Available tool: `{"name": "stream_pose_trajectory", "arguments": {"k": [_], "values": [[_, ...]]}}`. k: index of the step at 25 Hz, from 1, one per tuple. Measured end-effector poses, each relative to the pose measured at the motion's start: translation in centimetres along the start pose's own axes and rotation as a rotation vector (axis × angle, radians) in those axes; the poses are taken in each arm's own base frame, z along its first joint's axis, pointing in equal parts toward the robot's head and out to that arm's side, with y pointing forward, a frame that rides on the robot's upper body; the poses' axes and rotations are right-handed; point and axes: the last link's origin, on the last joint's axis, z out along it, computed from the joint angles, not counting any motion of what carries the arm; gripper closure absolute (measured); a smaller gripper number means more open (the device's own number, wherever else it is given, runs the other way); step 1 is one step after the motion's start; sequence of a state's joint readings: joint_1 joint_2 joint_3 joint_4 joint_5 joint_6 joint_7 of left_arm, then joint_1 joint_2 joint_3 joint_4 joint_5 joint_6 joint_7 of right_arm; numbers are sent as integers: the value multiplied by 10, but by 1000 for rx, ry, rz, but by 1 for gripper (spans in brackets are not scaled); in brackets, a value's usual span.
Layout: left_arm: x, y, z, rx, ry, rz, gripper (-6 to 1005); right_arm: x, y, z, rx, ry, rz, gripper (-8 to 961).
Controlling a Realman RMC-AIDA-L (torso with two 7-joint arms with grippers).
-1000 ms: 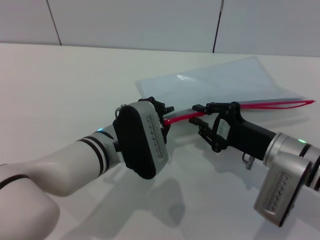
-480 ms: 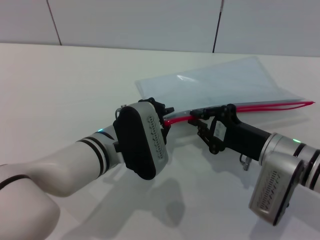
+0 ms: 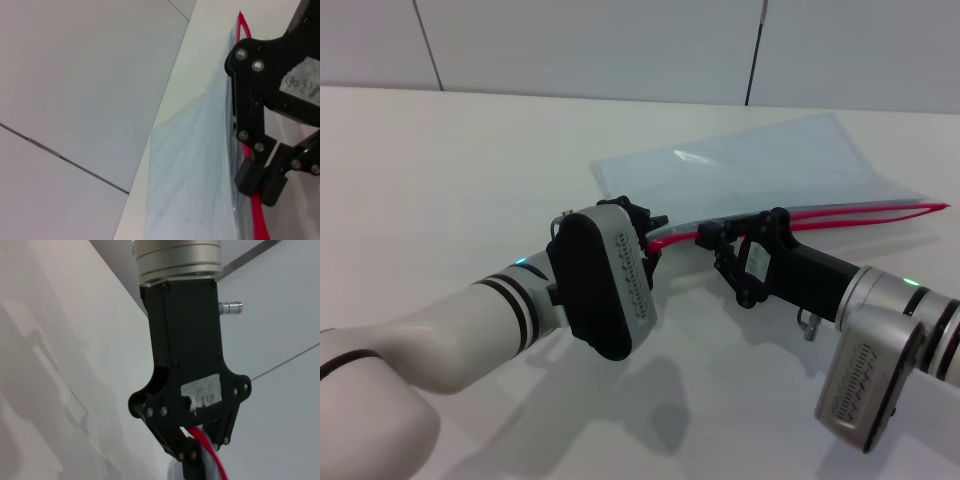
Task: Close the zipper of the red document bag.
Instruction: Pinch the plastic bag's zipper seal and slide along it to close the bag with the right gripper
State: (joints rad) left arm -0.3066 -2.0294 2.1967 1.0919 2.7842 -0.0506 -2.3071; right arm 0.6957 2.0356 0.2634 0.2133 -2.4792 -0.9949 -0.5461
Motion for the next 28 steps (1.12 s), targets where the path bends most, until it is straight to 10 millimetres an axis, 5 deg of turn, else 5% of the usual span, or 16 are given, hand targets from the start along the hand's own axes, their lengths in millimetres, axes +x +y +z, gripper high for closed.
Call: {"name": "stream_pose_trajectory", "arguments": {"k": [10, 28], "values": [[-1, 1, 0, -1, -4, -1, 962, 12, -4, -8, 36, 53, 17, 892], [-3, 2, -1, -3, -7, -4, 967, 95, -38, -71, 305, 475, 135, 896]]}}
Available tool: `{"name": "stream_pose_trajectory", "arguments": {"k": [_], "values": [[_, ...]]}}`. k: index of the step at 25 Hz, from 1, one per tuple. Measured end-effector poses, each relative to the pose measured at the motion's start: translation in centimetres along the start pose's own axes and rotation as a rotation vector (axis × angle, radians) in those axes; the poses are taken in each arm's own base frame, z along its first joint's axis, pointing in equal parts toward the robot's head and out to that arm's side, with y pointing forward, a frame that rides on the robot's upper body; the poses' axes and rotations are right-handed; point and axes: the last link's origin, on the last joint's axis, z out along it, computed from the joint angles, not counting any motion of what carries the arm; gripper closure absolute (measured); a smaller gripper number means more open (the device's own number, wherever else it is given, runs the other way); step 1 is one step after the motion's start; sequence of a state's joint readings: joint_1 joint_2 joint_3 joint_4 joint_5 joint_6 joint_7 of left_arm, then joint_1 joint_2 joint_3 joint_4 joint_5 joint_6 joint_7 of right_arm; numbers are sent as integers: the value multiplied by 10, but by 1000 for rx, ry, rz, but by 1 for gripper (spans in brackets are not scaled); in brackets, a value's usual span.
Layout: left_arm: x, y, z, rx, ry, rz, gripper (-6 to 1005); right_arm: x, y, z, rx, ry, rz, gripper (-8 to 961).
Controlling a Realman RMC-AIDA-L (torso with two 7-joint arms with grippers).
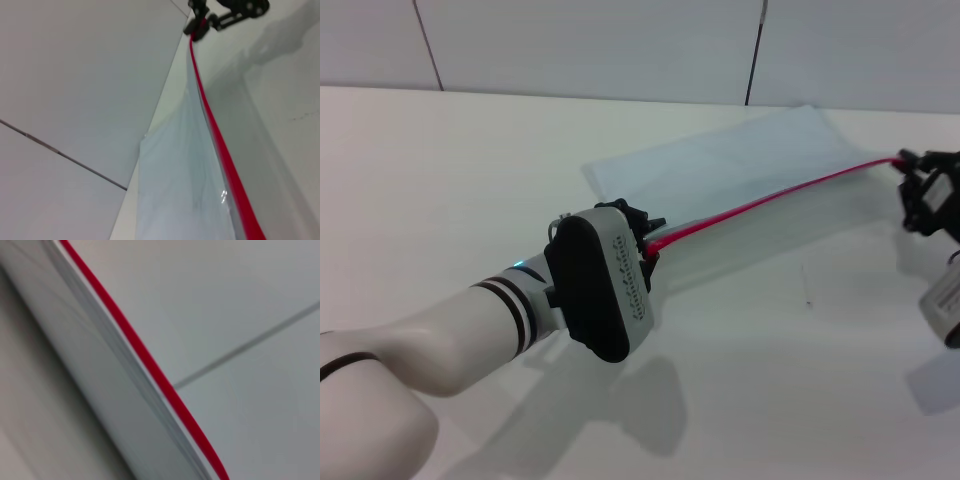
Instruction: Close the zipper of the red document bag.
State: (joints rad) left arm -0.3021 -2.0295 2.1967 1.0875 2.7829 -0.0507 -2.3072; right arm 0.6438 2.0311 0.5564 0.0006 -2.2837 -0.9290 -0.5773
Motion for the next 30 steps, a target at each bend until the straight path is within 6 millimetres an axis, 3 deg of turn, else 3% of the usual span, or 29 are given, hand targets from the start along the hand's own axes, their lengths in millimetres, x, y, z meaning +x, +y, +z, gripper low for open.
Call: {"name": "stream_pose_trajectory", "arguments": {"k": [9, 15, 20, 23, 28, 30], "values": [[-3, 0, 0, 26, 16, 5, 969, 20, -25, -4, 203, 149, 59, 893], [-8, -3, -1, 109, 65, -23, 970, 6, -22, -6, 269, 94, 145, 748], [-16, -17, -5, 231, 98, -130, 853, -9, -22, -17, 361, 11, 206, 594], [-26, -27, -8, 317, 102, -197, 720, -18, -20, -22, 393, -37, 263, 487], [-38, -45, -17, 466, 126, -329, 515, -29, -21, -33, 432, -172, 452, 383], [-44, -51, -24, 535, 150, -394, 443, -32, -23, -37, 431, -233, 550, 383]]}}
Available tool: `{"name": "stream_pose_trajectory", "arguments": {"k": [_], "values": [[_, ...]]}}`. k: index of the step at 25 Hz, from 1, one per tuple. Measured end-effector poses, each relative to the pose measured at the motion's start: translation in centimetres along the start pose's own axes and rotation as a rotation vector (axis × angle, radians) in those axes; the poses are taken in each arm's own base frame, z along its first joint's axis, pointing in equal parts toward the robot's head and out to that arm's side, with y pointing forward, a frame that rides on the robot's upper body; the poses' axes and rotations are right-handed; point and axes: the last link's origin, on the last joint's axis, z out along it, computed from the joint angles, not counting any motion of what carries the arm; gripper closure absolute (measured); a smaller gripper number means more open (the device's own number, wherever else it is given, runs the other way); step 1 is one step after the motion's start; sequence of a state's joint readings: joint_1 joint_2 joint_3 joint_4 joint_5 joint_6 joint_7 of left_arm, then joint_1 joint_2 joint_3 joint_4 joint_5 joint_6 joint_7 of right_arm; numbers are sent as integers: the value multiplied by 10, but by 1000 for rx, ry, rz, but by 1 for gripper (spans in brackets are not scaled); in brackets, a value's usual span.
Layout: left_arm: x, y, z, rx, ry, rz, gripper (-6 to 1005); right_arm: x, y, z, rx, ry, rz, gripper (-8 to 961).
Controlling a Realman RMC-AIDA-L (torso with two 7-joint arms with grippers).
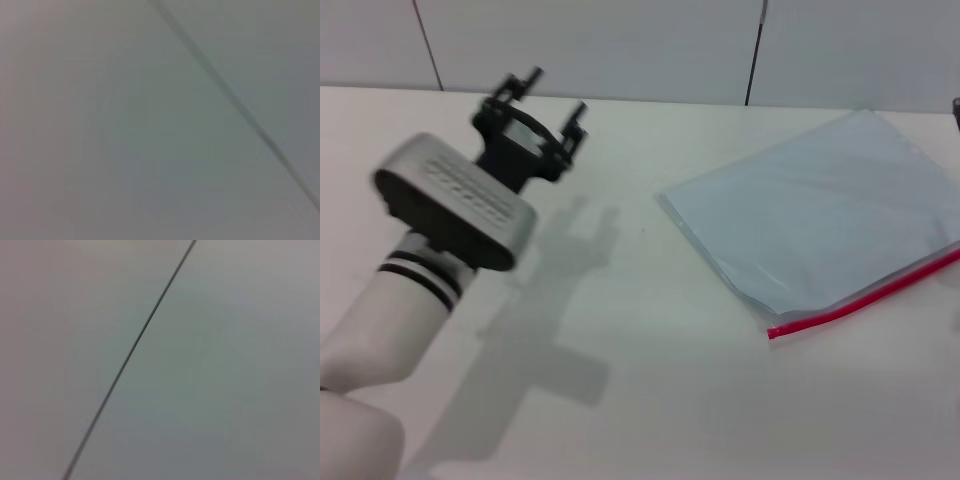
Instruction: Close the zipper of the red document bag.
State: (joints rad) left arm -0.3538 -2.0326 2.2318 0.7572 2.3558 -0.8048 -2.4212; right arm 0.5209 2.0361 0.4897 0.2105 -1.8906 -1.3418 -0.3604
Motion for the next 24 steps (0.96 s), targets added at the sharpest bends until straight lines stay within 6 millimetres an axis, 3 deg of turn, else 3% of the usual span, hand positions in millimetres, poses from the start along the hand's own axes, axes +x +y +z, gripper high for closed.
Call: {"name": "stream_pose_trajectory", "arguments": {"k": [1, 11, 18, 24], "values": [[0, -6, -1, 35, 14, -31, 407, -1, -2, -1, 0, -11, 40, 384], [-9, -45, -24, 226, 169, -258, 411, -3, -28, -9, 35, -85, 356, 325], [-10, -55, -33, 278, 218, -337, 412, -16, -37, -32, 44, -217, 484, 306], [-12, -56, -36, 285, 220, -336, 412, -18, -37, -39, 48, -233, 499, 309]]}}
